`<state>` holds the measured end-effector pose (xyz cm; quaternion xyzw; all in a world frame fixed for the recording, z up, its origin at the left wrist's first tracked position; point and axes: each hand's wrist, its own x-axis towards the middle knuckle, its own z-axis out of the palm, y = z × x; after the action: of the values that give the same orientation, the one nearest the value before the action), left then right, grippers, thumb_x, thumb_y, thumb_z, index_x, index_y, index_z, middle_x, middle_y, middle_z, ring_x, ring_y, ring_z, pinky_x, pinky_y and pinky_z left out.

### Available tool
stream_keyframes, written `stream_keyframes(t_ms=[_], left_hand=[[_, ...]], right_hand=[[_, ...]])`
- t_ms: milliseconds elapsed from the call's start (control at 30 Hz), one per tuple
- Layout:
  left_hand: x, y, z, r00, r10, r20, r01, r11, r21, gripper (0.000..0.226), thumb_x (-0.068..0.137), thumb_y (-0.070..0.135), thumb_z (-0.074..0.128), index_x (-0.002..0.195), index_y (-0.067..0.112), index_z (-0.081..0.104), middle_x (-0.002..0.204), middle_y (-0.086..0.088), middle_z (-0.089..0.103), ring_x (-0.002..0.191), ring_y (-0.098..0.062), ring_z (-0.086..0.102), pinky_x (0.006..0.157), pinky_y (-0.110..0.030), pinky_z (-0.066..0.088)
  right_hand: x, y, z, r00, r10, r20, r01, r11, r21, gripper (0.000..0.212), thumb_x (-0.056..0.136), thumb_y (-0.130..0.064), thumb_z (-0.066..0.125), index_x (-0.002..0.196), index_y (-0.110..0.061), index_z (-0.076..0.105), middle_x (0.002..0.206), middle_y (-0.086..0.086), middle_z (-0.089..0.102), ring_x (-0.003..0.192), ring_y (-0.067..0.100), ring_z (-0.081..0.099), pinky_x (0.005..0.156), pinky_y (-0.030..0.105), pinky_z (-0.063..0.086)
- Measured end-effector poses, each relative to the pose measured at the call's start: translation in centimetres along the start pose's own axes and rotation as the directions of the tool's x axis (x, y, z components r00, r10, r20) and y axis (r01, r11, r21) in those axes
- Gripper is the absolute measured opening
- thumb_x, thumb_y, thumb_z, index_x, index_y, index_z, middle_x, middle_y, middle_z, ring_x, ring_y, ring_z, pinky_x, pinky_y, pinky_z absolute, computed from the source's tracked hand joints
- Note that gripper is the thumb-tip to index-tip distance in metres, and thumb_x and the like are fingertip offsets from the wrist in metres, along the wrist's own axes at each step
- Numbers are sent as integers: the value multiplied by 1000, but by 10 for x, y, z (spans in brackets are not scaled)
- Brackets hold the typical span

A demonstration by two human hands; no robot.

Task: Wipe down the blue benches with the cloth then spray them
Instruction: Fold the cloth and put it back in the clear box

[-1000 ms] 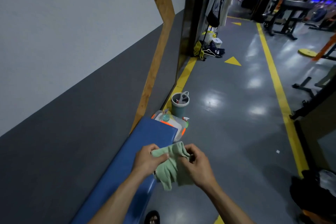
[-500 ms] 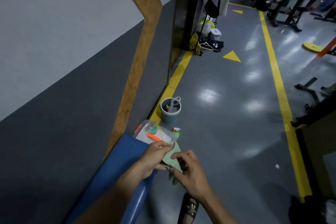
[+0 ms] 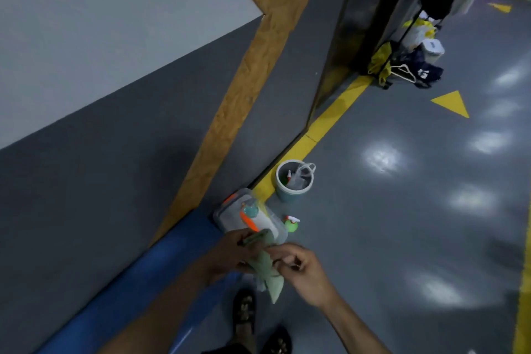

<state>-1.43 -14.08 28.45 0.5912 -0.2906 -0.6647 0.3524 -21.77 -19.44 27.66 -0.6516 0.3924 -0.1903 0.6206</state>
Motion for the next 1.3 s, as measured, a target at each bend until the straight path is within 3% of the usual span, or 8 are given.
stream_keyframes(t_ms=[133,233,333,500,767,933,1133,1300], left_hand=[[41,0,-17,995,-26,-94,10,987,-161,91,54,66,84,123,11,62,118,-13,70,107,-29,69,83,-44,59],[71,7,-22,993,-56,-104,28,965,-261,62,78,54,76,119,9,63,107,-12,72,97,-24,70,79,-40,58],[100,15,-28,980,-69,-189,-4,933,-360,29,96,30,58,112,7,65,101,-11,70,90,-21,69,75,-36,55],[148,4,-44,933,-129,-335,-15,918,-396,26,101,26,54,115,6,63,115,-21,66,99,-30,69,69,-31,59],[203,-78,-45,827,-346,-442,101,866,-489,18,95,7,63,109,18,64,95,-4,69,78,-11,68,75,-33,55],[228,-120,-27,724,-477,-498,103,789,-606,17,89,6,69,98,19,74,92,-11,74,83,-22,67,79,-38,52],[289,-177,-10,693,-509,-511,74,755,-651,17,92,-6,61,100,5,70,86,-10,73,74,-18,67,61,-21,52],[333,-205,-15,700,-447,-556,55,811,-583,17,79,26,67,86,38,77,96,-7,76,84,-21,69,73,-32,49]], right_hand=[[52,10,-21,995,93,-24,-95,994,-56,31,75,-19,74,98,-38,66,103,5,62,84,8,58,79,24,49],[83,8,-34,965,245,90,-240,968,-68,49,72,-35,78,119,-27,64,117,-3,67,106,6,62,90,17,47],[115,4,-46,898,352,265,-391,914,110,35,82,-22,73,111,-3,68,101,7,74,92,14,68,78,22,52],[169,26,-62,851,492,186,-502,865,6,21,82,-24,75,100,-13,73,87,8,72,77,19,66,70,36,53],[248,126,-71,726,682,84,-666,729,-161,7,87,-11,74,91,-17,72,73,6,71,73,27,68,74,57,58],[294,195,-70,662,747,59,-717,654,-242,9,82,-17,79,86,-14,71,77,12,70,72,28,69,71,61,56],[351,301,-64,568,816,107,-780,575,-247,8,92,-4,64,99,-8,63,85,10,62,71,20,62,58,31,59],[368,370,-59,520,840,155,-735,533,-420,34,93,-29,66,121,-41,54,107,-3,64,86,13,62,67,32,50]])
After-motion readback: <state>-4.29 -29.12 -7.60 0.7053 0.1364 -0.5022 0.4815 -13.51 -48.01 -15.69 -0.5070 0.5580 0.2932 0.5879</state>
